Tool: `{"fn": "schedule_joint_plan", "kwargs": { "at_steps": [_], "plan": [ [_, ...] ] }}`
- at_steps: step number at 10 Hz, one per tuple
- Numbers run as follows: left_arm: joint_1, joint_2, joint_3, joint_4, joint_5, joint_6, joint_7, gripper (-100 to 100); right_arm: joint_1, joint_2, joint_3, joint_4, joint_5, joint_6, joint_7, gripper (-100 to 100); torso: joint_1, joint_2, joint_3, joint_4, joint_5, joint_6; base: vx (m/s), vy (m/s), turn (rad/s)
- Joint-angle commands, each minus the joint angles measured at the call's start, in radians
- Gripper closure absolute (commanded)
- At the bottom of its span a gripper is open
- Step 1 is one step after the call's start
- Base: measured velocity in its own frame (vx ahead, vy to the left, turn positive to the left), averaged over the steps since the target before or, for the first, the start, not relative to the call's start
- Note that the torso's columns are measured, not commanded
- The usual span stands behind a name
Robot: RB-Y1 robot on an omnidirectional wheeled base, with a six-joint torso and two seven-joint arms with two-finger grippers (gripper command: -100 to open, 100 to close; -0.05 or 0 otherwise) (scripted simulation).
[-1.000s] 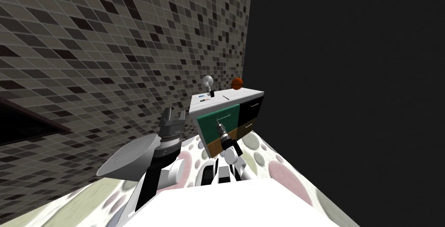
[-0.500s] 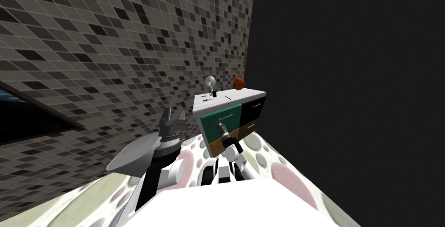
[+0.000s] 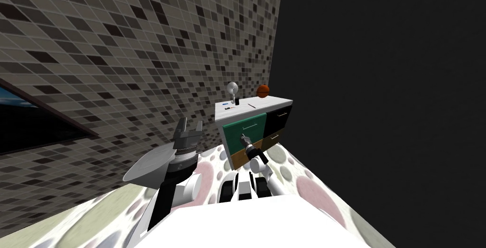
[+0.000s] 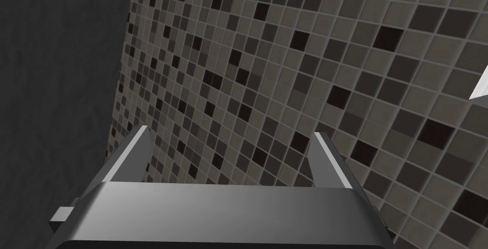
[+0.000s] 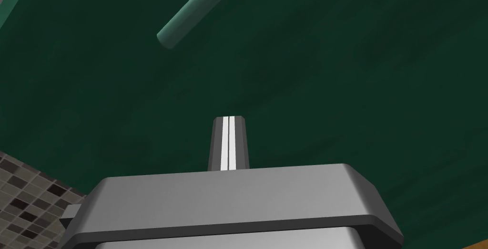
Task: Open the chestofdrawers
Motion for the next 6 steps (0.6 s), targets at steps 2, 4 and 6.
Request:
{"fn": "schedule_joint_plan", "kwargs": {
  "at_steps": [2, 4, 6],
  "plan": [
    [0.0, 0.0, 0.0, 0.0, 0.0, 0.0, 0.0, 0, 0.0, -0.003, 0.001, 0.001, 0.111, -0.002, -0.004, 100, 0.005, 0.002, 0.001, 0.001, 0.001, 0.0, 0.002, -0.004, 0.0],
    [0.0, 0.0, 0.0, 0.0, 0.0, 0.0, 0.0, 0, 0.016, -0.003, 0.008, -0.037, 0.08, -0.002, -0.049, 100, 0.004, 0.001, 0.001, 0.0, 0.001, 0.0, -0.023, -0.007, -0.052],
    [0.0, 0.0, 0.0, 0.0, 0.0, 0.0, 0.0, 0, 0.023, -0.003, 0.011, -0.056, 0.06, -0.002, -0.071, 100, 0.002, 0.003, 0.002, 0.001, 0.001, 0.0, -0.052, -0.019, -0.061]
  ]
}}
